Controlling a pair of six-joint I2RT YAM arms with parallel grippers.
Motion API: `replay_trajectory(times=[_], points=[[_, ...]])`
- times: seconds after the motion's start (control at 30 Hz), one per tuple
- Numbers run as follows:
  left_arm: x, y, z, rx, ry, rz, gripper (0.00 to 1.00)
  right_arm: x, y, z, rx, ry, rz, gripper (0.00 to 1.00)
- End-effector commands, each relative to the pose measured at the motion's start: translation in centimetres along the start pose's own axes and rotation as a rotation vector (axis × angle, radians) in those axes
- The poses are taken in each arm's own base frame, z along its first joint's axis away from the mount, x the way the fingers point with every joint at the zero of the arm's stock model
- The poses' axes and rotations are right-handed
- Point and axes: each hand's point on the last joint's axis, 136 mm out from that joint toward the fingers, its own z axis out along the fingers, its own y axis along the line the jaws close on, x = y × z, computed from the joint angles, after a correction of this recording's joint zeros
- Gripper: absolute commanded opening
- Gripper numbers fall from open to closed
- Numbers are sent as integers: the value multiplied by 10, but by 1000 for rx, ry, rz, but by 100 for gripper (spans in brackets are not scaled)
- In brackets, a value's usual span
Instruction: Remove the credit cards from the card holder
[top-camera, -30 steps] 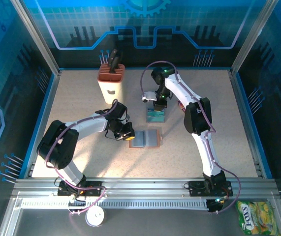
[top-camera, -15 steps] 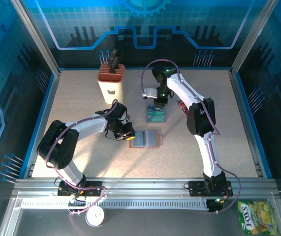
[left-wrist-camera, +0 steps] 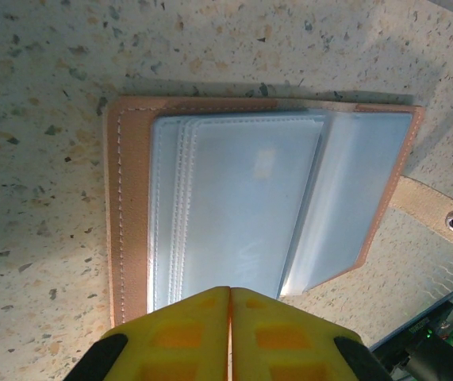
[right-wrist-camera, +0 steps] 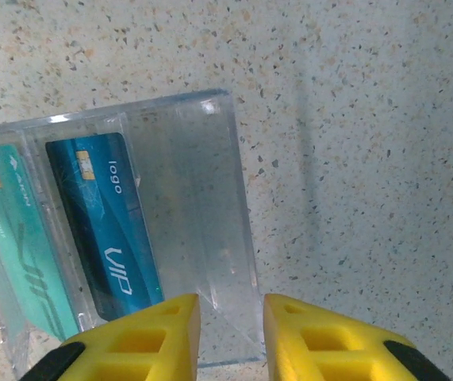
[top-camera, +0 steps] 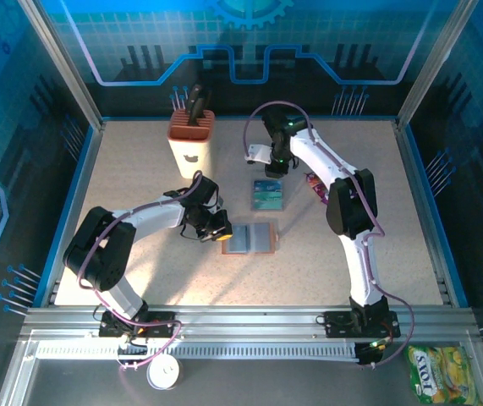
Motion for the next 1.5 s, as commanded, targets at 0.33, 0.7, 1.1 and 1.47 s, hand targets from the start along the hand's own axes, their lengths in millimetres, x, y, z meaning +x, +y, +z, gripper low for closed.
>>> replay_trajectory(times=[0.33, 0.7, 1.1, 1.47], points=[[2, -1, -4, 13, 9, -4, 10, 4, 12, 23, 23, 43, -25, 41], [0, -3, -6, 12, -1, 1, 10, -10, -9, -11, 160, -8, 4, 43], [-3, -3, -9, 16, -34, 14, 10, -31, 40, -40, 110, -136, 261, 42], [-9, 0, -8, 13, -60, 22, 9, -56, 101, -48, -136, -275, 793, 35]])
